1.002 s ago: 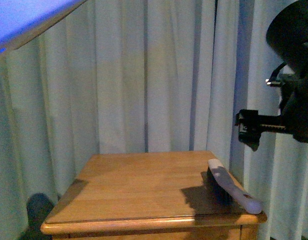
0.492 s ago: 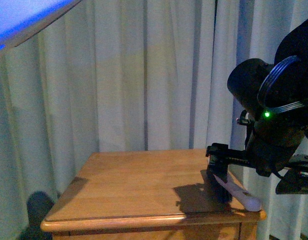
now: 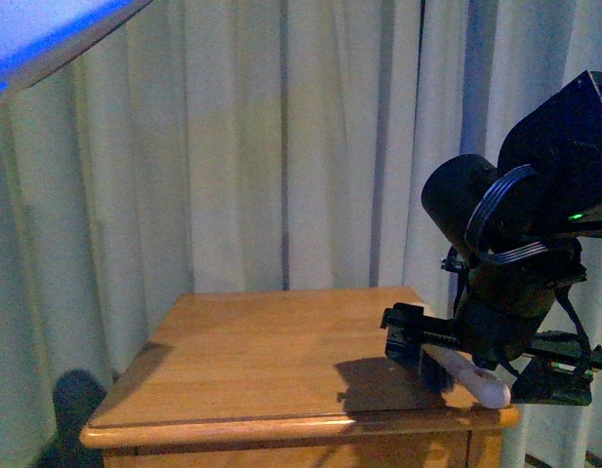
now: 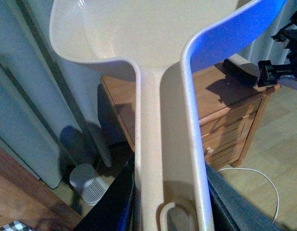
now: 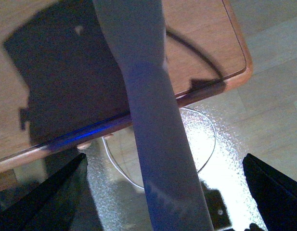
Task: Clean up trash
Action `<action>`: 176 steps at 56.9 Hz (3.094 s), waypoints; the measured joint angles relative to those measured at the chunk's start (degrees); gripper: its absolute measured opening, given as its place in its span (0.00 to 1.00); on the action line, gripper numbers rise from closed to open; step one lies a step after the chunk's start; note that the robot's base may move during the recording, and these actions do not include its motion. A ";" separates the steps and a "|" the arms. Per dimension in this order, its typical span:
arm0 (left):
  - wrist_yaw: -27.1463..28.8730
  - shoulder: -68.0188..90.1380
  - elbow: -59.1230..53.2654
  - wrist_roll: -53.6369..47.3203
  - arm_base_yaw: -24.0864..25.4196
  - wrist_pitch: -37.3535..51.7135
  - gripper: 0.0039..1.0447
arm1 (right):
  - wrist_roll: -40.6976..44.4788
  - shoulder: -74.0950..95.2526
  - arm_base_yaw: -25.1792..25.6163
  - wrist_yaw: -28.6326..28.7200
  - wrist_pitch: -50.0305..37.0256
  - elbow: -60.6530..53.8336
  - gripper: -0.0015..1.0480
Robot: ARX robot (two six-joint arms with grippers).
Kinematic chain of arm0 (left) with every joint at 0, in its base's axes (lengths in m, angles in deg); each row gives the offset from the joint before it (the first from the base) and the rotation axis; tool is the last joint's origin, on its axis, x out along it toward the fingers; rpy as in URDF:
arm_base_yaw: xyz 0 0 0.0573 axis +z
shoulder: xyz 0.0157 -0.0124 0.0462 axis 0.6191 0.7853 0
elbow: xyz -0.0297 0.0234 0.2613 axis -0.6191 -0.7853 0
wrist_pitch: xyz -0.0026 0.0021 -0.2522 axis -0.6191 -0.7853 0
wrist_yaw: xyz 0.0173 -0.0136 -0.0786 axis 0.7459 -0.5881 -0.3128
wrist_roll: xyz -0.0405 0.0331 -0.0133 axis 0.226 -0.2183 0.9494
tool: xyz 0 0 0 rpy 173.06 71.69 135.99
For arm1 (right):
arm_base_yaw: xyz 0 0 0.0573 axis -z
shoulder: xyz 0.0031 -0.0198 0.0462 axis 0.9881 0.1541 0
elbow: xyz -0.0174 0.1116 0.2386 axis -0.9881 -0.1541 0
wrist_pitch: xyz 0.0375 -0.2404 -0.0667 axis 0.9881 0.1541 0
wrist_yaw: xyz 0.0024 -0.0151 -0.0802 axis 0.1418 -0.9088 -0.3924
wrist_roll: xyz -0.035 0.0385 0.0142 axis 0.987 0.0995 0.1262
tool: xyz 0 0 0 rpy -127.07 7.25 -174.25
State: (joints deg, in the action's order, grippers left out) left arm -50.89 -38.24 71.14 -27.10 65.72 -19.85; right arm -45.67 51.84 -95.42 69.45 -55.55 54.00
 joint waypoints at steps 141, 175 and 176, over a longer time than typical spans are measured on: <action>0.00 0.00 0.00 0.02 0.00 0.00 0.27 | 34.10 -66.58 -35.60 -64.92 -24.57 -44.00 0.20; 0.00 0.00 0.00 0.00 0.00 0.00 0.27 | 13.33 -77.31 -33.44 -61.55 2.58 -43.19 0.20; 0.00 0.00 0.00 0.00 0.00 0.00 0.27 | 13.11 -77.85 -33.38 -60.65 2.29 -43.47 0.20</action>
State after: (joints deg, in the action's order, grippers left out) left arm -50.89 -38.24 71.14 -27.10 65.72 -19.85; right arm -32.55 -26.02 -128.79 8.79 -53.26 10.52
